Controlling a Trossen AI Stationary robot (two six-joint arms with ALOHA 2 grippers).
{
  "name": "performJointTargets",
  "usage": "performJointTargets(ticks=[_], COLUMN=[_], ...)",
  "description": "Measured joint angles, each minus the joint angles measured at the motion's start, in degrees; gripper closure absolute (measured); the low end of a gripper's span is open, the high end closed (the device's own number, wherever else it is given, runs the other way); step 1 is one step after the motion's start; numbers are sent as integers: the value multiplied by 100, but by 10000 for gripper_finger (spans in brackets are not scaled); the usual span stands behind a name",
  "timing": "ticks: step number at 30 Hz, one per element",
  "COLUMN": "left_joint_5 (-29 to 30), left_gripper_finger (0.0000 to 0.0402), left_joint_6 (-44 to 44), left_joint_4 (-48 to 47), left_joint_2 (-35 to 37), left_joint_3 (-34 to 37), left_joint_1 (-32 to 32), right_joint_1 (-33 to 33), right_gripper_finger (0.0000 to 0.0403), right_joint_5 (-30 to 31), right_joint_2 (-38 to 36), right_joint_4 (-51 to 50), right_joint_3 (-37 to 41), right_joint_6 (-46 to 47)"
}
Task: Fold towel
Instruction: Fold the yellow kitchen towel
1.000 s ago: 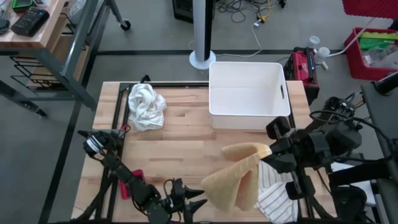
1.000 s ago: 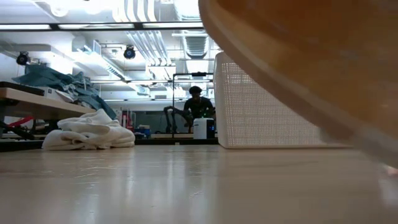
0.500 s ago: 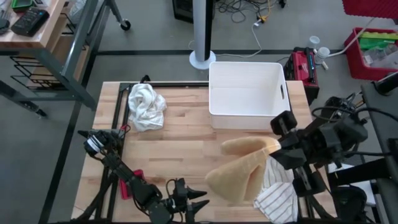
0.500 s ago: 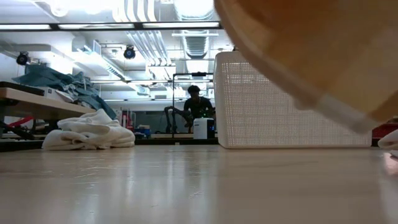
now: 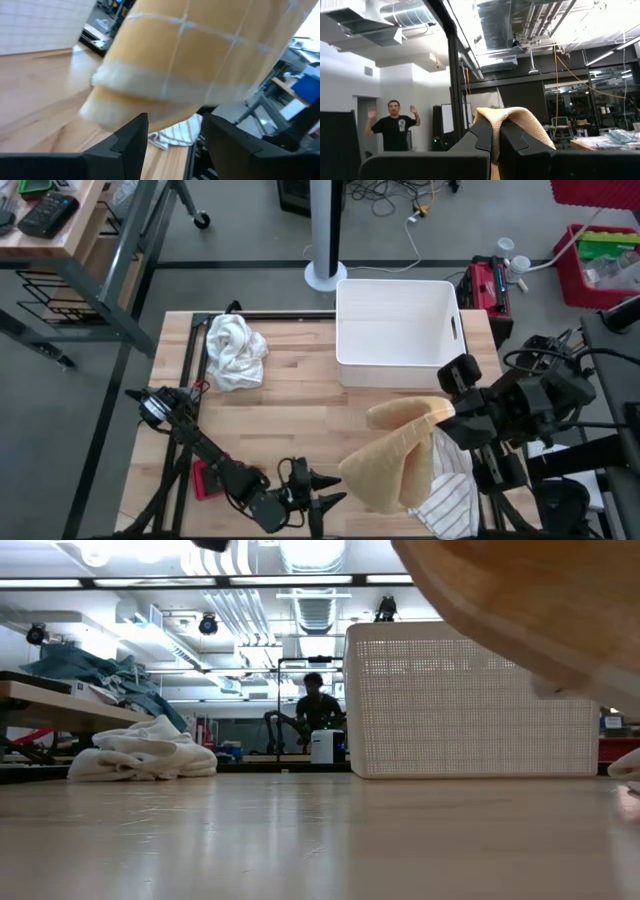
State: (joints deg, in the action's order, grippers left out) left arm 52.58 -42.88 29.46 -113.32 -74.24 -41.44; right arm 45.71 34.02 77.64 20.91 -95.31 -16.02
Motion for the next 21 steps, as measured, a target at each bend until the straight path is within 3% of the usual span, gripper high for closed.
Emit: performJointTargets(ticks=[8,21], left_joint_5=[-437,-385], left_gripper_finger=[237,259], left_joint_6=[1043,1389], left_joint_4=[1210,1196], left_joint_2=[0,0], left_joint_3=[0,0], left_joint_1=[0,6], right_joint_1=[0,0], right_gripper_finger=[403,403], right_joint_5=[2,-1], right_joint_2=[159,512], right_joint_4=[-1,-115], right_joint_3=[-24,-489], right_joint_6=[-72,-115])
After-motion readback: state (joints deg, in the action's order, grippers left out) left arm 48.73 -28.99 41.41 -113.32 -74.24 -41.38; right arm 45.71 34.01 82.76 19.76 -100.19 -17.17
